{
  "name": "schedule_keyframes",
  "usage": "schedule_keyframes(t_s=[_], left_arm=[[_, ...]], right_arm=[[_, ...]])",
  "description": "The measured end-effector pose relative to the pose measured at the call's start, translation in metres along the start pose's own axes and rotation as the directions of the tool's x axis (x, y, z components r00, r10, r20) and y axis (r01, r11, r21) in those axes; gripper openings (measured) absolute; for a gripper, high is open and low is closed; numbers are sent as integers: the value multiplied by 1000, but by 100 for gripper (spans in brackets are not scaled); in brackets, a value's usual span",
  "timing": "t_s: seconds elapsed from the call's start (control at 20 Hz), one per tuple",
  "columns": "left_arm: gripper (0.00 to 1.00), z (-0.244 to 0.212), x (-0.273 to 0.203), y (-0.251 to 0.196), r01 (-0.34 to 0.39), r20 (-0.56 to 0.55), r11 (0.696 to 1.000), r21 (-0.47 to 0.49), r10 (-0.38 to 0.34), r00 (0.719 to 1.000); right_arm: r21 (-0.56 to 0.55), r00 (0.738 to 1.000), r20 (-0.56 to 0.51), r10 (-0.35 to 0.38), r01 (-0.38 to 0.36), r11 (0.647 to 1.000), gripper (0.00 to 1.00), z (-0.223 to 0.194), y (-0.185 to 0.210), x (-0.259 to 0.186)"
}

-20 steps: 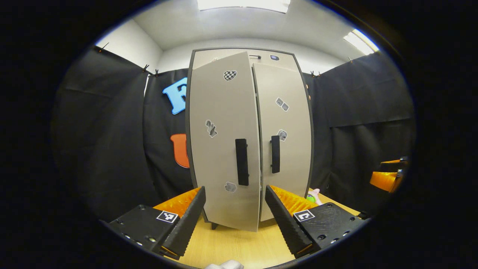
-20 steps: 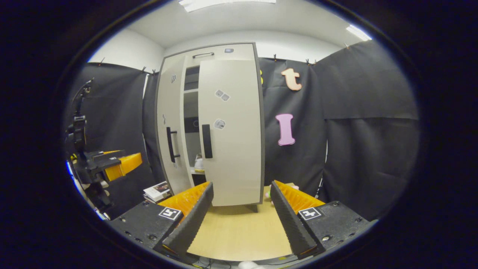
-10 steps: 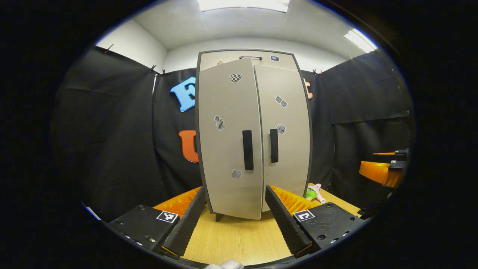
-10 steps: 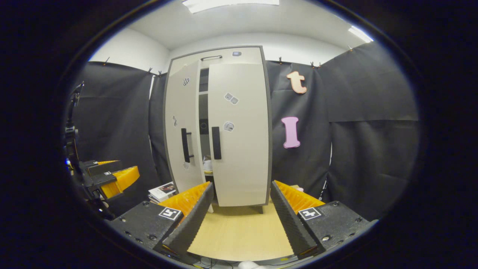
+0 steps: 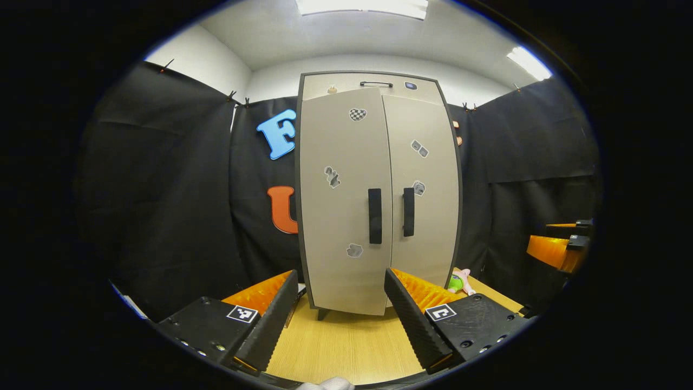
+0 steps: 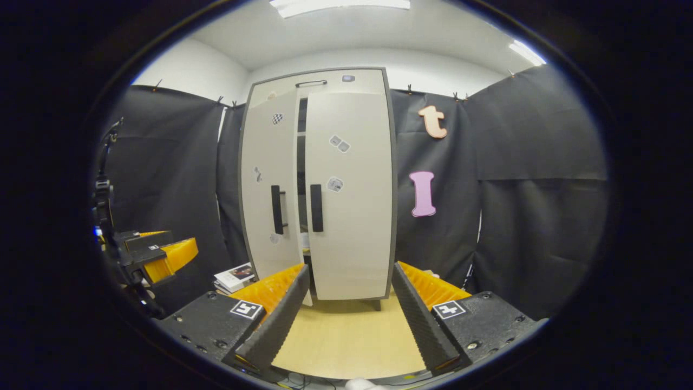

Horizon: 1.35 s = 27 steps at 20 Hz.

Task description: Grab one shoe with the right hand and put it into the shoe cabinet, grab the other shoe with the left hand and put it into the shoe cabinet; then close the right door with the right hand and the left door with the left hand.

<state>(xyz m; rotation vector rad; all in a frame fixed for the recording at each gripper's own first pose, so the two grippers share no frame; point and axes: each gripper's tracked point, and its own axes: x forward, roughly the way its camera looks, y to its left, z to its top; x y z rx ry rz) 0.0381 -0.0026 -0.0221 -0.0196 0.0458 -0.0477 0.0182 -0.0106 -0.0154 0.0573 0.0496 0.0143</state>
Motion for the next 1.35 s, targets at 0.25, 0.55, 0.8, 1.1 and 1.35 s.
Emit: schedule_keyframes(t_s=[0.25,0.55,0.8,1.1,1.35], left_arm=[[100,-1,0,0,4,-4,1000,1,-4,1000],[96,-2,1,-1,3,-8,1000,2,-3,1000],[96,0,0,0,1,-5,1000,0,-1,1000],[96,2,0,0,2,-5,1000,5,-2,1000],[96,4,-2,1,2,1,1000,5,-2,1000]], right_arm=[[11,1000,-9,3,-3,1000,99,-2,1,0],[12,1000,-13,7,-7,1000,99,-3,2,1],[15,1000,-10,3,-3,1000,99,-1,0,-1],[10,1000,-5,6,-6,1000,99,1,1,-3],[1,1000,-1,9,-9,1000,98,2,3,-3]])
